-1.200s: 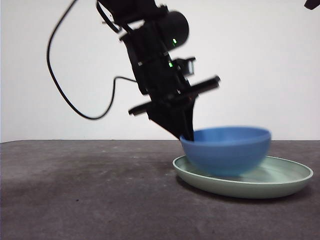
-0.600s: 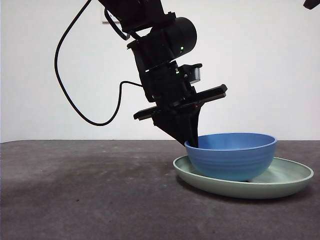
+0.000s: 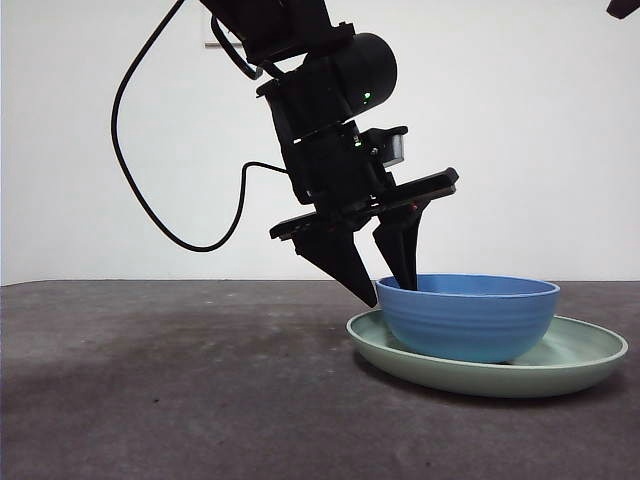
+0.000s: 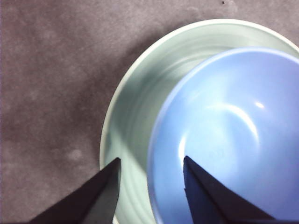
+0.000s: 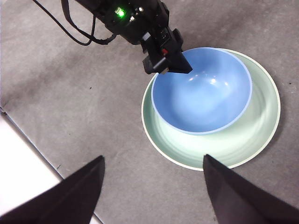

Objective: Pick up the blue bowl, put it on the green plate, put it on desk

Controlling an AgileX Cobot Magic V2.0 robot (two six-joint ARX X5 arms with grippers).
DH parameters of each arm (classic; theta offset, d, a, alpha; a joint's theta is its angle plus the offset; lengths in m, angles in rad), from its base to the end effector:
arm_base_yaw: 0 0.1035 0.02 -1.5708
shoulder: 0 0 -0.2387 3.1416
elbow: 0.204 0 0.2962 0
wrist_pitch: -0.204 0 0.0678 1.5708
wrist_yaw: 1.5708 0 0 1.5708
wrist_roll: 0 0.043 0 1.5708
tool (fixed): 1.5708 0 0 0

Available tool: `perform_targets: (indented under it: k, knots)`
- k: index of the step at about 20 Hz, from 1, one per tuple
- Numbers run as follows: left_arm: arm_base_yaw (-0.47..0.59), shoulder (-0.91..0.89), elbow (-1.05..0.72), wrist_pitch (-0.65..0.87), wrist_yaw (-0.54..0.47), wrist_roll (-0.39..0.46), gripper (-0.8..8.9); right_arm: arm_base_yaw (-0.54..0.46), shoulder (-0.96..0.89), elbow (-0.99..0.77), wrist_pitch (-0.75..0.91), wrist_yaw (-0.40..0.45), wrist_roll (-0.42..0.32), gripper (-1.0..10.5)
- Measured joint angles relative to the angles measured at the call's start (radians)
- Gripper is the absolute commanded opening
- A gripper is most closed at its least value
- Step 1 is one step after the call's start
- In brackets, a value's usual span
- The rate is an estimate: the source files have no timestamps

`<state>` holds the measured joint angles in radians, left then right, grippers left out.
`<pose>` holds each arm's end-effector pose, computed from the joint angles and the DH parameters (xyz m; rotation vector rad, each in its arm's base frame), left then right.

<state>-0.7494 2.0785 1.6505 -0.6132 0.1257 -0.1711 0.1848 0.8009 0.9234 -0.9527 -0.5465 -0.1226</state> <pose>0.3482 -0.3314 0.1510 0.1824 1.0807 -0.6999 0.1973 0.0596 0.2927 0.0421 0.7897 0.7371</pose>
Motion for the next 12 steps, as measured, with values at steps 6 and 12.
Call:
perform_targets:
  k: [6, 12]
  knots:
    - [0.029, -0.166, 0.000, -0.007, 0.000, 0.000, 2.19, 0.000, 0.000, 0.000, 0.001, 0.003, 0.000, 3.3]
    - [0.117, -0.437, 0.005, -0.107, 0.000, 0.002, 2.18, 0.000, 0.000, 0.000, 0.008, 0.004, 0.000, 3.3]
